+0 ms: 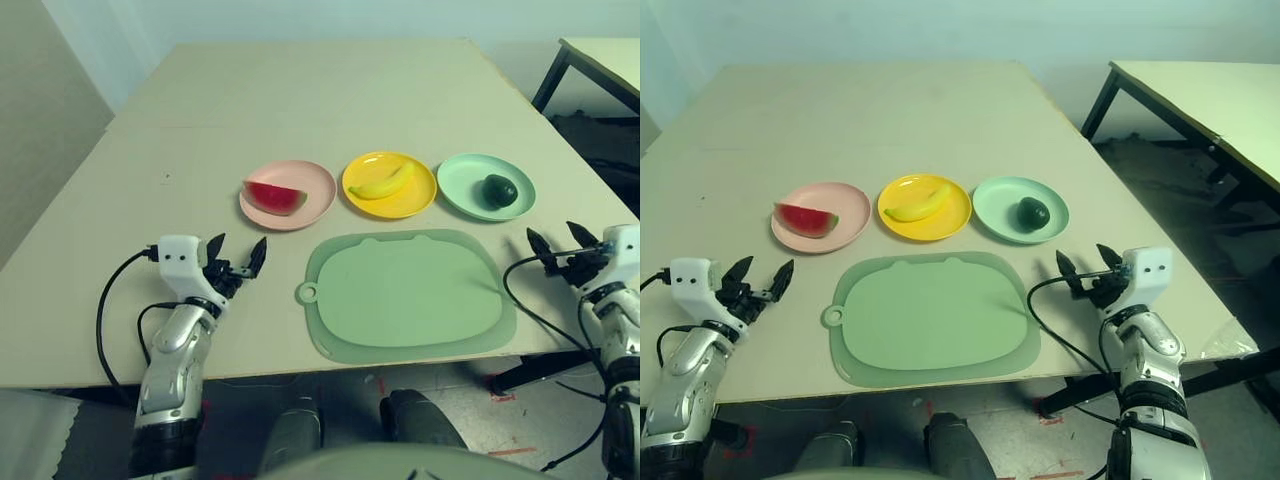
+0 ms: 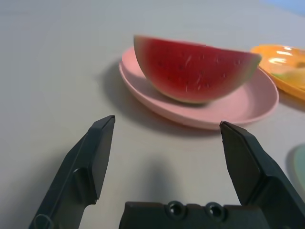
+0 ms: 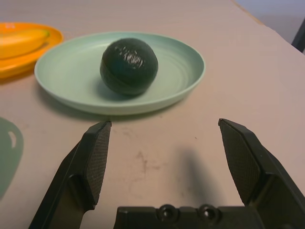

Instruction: Place the fruits into color-matched plates.

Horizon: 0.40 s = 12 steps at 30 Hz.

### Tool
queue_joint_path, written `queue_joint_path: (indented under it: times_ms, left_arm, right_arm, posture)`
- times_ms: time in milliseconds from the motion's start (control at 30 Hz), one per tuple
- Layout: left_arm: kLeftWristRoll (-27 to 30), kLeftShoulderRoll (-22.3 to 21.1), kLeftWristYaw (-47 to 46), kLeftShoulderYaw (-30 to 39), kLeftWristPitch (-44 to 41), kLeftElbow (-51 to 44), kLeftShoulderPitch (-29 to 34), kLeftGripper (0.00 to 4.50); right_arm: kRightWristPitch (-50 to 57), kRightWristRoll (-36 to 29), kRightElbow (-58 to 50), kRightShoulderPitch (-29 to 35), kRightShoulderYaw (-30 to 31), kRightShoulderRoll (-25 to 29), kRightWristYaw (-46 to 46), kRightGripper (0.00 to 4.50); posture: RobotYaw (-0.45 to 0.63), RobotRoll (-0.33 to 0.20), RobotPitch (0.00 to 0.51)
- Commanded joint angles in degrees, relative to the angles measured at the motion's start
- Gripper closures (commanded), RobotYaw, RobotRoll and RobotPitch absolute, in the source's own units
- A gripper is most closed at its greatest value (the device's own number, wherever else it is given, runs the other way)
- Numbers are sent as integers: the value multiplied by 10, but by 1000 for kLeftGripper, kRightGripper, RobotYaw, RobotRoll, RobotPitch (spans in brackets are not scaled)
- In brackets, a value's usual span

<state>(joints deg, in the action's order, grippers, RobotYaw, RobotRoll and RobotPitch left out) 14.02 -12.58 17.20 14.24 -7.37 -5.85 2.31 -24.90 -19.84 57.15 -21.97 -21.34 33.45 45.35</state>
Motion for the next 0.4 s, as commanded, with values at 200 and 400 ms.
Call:
queue_joint_path:
  times_ms: [200, 400]
  left_arm:
    - [-16, 12, -19, -29, 3, -1, 6, 35]
    - [-15, 10, -20, -34, -1, 11, 5, 35]
  right_arm:
    - [-18, 7, 52, -33, -9, 24, 12, 0]
    - [-24, 11, 69, -50, -10, 29, 11, 0]
  posture:
    - [-113, 0, 77]
    - [-112, 0, 61]
